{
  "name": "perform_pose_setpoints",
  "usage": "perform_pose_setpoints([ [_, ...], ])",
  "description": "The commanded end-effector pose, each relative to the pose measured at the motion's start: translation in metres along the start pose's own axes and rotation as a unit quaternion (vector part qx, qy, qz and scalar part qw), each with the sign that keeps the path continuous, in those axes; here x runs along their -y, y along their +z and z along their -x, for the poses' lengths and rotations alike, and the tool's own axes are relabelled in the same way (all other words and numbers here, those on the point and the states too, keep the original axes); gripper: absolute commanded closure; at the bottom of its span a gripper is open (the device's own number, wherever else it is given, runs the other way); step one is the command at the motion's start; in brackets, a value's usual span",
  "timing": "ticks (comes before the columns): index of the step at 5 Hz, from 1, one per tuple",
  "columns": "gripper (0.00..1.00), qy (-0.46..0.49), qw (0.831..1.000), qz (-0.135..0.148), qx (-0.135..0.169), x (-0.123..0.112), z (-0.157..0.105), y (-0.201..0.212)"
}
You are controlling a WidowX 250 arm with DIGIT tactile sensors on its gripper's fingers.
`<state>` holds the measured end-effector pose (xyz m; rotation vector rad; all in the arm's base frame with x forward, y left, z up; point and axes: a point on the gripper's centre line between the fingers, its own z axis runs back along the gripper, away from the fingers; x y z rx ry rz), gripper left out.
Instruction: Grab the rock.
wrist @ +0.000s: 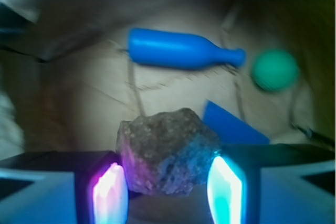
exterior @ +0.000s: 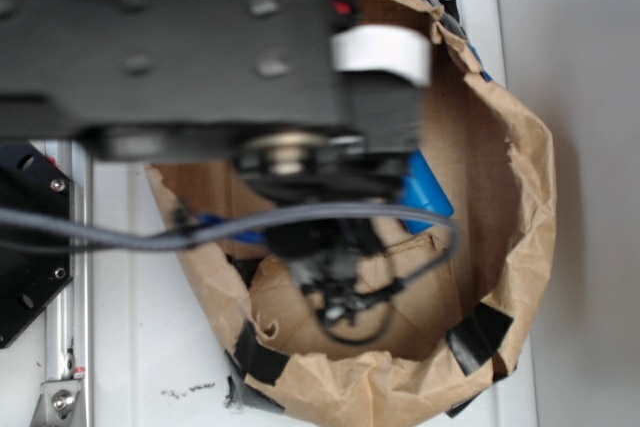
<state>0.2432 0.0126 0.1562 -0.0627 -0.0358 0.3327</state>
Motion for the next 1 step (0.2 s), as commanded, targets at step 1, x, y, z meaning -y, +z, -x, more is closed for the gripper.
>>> perform_pose_setpoints([
  [1,1.00,-0.004,0.999,0.014,0.041,-0.0095,-0.0041,0.0223],
])
